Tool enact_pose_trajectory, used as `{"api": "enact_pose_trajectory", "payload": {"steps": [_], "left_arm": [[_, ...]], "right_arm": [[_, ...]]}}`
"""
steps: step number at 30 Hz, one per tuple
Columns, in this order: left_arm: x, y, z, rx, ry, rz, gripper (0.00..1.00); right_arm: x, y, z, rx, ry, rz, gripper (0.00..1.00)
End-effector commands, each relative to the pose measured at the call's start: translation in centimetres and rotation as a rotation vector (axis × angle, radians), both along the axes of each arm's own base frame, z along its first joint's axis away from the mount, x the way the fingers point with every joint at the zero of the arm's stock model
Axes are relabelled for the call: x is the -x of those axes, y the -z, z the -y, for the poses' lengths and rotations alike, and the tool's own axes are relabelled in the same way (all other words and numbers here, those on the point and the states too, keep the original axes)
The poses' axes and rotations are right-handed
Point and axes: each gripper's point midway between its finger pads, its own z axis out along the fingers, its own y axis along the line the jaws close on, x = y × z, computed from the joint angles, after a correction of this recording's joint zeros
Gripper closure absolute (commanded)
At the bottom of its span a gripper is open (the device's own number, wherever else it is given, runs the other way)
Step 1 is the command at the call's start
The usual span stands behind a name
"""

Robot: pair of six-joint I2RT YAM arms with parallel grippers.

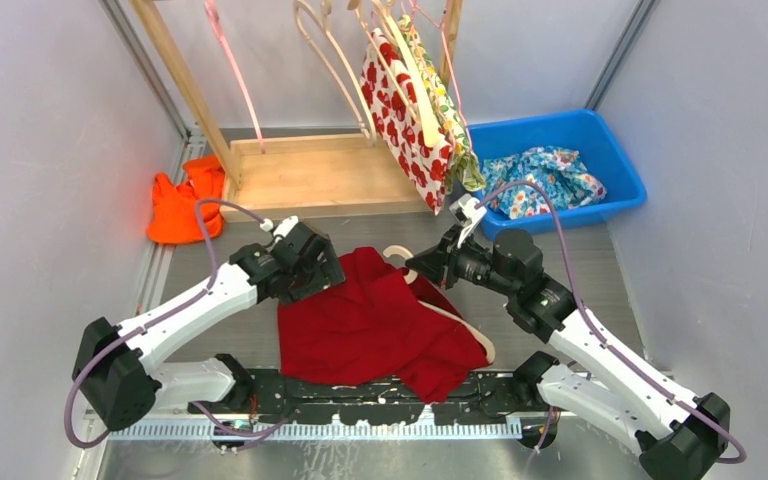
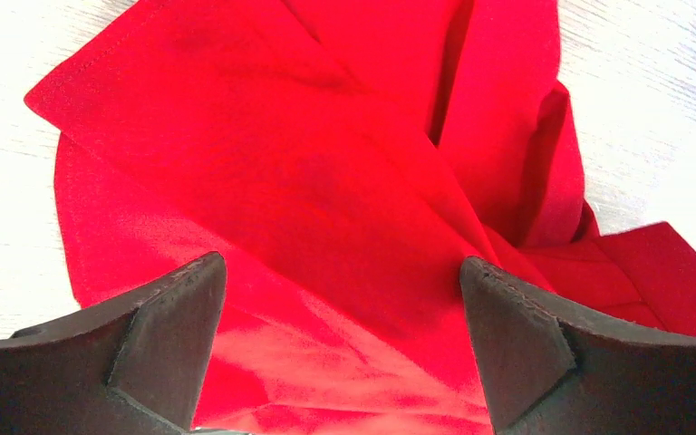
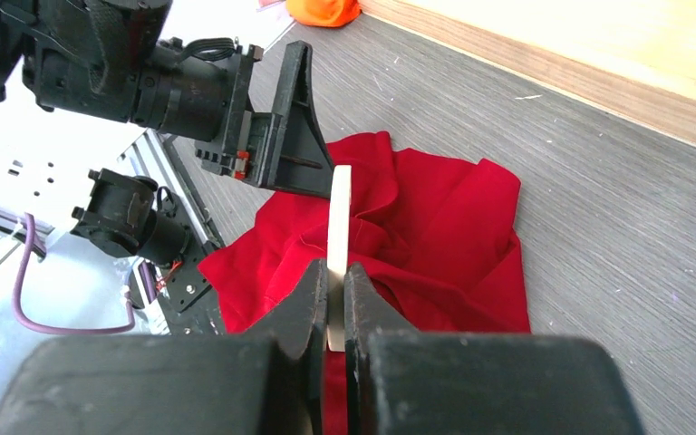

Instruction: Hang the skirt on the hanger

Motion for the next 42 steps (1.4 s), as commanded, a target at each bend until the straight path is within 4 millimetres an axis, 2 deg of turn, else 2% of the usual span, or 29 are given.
{"api": "enact_pose_trajectory", "payload": {"steps": [1,2,4,7,9,12,16,18,24,28,33,37,42], "left_arm": [[-2.0,0.6,-0.3,0.002,-0.111,0.06,0.03],[-2.4,0.7,-0.5,0.001,-0.125,0.077,0.08],[-3.2,0.5,-0.6,0.014,-0.139,0.115,0.24],[-4.0,0.0,-1.2,0.01,-0.152,0.147,0.54],[-4.5,-0.5,-1.7,-0.006,-0.156,0.159,0.59],[-4.9,-1.6,-3.0,-0.05,-0.173,0.178,0.55],[-5.1,-3.3,-3.6,-0.087,-0.156,0.195,0.36],[-4.9,-4.0,-3.7,-0.106,-0.131,0.19,0.31],[-3.5,-5.1,-3.0,-0.082,-0.054,0.181,0.31],[-1.9,-5.6,-3.1,-0.095,-0.023,0.179,0.32],[-0.8,-7.4,-3.1,-0.089,0.002,0.212,0.33],[0.4,-8.4,-1.2,-0.062,0.08,0.222,0.35],[3.9,-8.7,3.1,-0.131,0.29,0.207,0.36]], "right_arm": [[-0.3,-2.0,-0.4,-0.107,0.012,0.055,0.99],[-0.4,-1.9,-0.4,-0.12,0.017,0.058,0.99],[-0.5,-1.7,-0.4,-0.138,0.026,0.061,0.99],[-0.8,-1.7,-0.4,-0.171,0.043,0.08,0.99],[-1.2,-1.7,-0.2,-0.203,0.069,0.097,0.99],[-1.9,-1.7,0.0,-0.259,0.11,0.113,0.99],[-3.1,-2.3,-0.1,-0.298,0.151,0.132,0.99],[-3.9,-2.7,-0.2,-0.32,0.179,0.14,0.99],[-7.0,-3.2,0.3,-0.463,0.32,0.136,0.99],[-9.2,-2.7,1.1,-0.527,0.44,0.128,0.99],[-11.1,-1.7,1.8,-0.578,0.632,0.125,0.99],[-11.3,-0.7,0.3,-0.542,0.718,0.122,0.99],[-11.3,2.3,-0.6,-0.483,0.845,0.047,0.99]]}}
